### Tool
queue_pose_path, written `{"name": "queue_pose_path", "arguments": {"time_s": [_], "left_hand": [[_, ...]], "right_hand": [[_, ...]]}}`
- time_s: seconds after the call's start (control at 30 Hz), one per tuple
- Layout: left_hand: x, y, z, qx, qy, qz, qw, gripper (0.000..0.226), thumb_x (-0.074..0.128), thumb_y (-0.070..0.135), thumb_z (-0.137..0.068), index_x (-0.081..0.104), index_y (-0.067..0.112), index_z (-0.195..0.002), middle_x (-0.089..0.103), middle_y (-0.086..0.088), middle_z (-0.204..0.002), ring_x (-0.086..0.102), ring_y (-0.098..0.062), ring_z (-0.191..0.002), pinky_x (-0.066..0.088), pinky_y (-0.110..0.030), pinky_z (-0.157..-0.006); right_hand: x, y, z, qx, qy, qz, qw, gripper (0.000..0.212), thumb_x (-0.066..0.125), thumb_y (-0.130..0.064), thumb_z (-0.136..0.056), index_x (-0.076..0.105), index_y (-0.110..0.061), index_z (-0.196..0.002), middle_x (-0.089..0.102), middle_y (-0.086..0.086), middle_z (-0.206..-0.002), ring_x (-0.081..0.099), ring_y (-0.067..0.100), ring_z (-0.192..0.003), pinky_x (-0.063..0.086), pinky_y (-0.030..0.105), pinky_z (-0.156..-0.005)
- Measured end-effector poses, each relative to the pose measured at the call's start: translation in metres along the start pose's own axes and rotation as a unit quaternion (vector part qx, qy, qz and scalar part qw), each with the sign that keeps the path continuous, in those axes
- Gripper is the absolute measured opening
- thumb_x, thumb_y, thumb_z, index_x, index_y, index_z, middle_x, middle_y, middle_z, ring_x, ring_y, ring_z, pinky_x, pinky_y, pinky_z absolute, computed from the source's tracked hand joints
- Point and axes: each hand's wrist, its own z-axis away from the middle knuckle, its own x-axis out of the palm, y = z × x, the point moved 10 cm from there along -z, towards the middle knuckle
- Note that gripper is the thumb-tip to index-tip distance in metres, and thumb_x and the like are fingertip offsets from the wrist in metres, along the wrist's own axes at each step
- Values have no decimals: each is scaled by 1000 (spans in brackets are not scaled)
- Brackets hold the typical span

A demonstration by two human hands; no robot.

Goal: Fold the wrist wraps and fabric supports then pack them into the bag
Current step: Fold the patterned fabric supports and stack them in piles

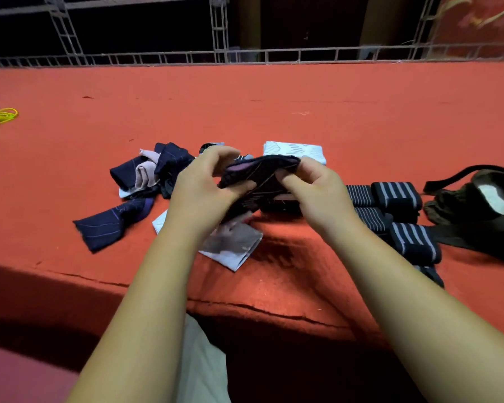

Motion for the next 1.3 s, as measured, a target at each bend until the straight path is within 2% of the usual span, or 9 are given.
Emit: {"name": "queue_pose_path", "arguments": {"time_s": [0.2,0.33,0.4,0.5,0.6,0.77,0.9,1.07,1.3], "left_hand": [[37,1,-4,-128,-47,254,957,7,74,10,-98,77,12,-103,78,-5,-94,70,-15,-82,57,-33,-72],[76,9,5,-196,-75,344,915,8,71,8,-99,77,7,-105,77,-16,-99,71,-24,-78,57,-30,-62],[93,4,9,-220,-78,356,905,7,72,8,-98,79,9,-101,79,-18,-99,73,-25,-78,59,-33,-69],[116,-7,21,-249,-86,363,894,10,73,11,-99,80,8,-105,80,-21,-103,76,-29,-87,62,-41,-85],[132,-19,31,-273,-102,361,886,16,72,14,-100,78,4,-111,79,-23,-108,75,-33,-94,59,-47,-93],[141,-33,40,-284,-157,287,901,18,71,14,-99,77,2,-113,80,-17,-101,73,-19,-71,56,-24,-57],[129,-30,31,-255,-135,245,926,14,74,16,-98,80,9,-108,82,-12,-98,75,-20,-76,57,-28,-63],[127,-27,26,-235,-127,194,944,8,75,20,-97,81,18,-103,83,-5,-97,74,-21,-84,55,-41,-77],[129,-21,31,-263,-146,222,928,11,73,17,-99,78,11,-107,83,-9,-97,75,-19,-77,60,-29,-61]], "right_hand": [[-55,-30,10,25,38,-51,998,14,73,-24,-101,78,-11,-103,82,9,-101,73,17,-87,59,55,-91],[-75,-11,32,83,-17,-13,996,28,72,-42,-101,81,-17,-107,83,-3,-101,77,9,-88,60,31,-77],[-80,13,43,115,-23,-27,993,24,72,-34,-102,81,-12,-107,83,9,-101,71,13,-79,54,28,-67],[-86,44,54,137,-18,-37,990,17,71,-25,-102,78,-12,-94,75,17,-86,60,23,-71,47,41,-66],[-91,59,57,137,-4,-33,990,18,70,-22,-104,75,-13,-88,73,0,-76,63,13,-64,52,31,-58],[-96,75,53,127,8,7,992,27,72,-36,-101,71,-11,-91,72,-5,-74,64,11,-65,52,35,-62],[-96,80,50,124,5,-5,992,19,70,-34,-103,73,-16,-97,78,0,-88,69,14,-73,58,40,-65],[-94,82,50,121,8,27,992,25,67,-42,-102,70,-17,-102,80,8,-98,73,25,-82,59,65,-83],[-93,83,52,137,11,-16,990,20,67,-35,-104,73,-16,-107,80,11,-102,71,24,-79,61,59,-74]]}}
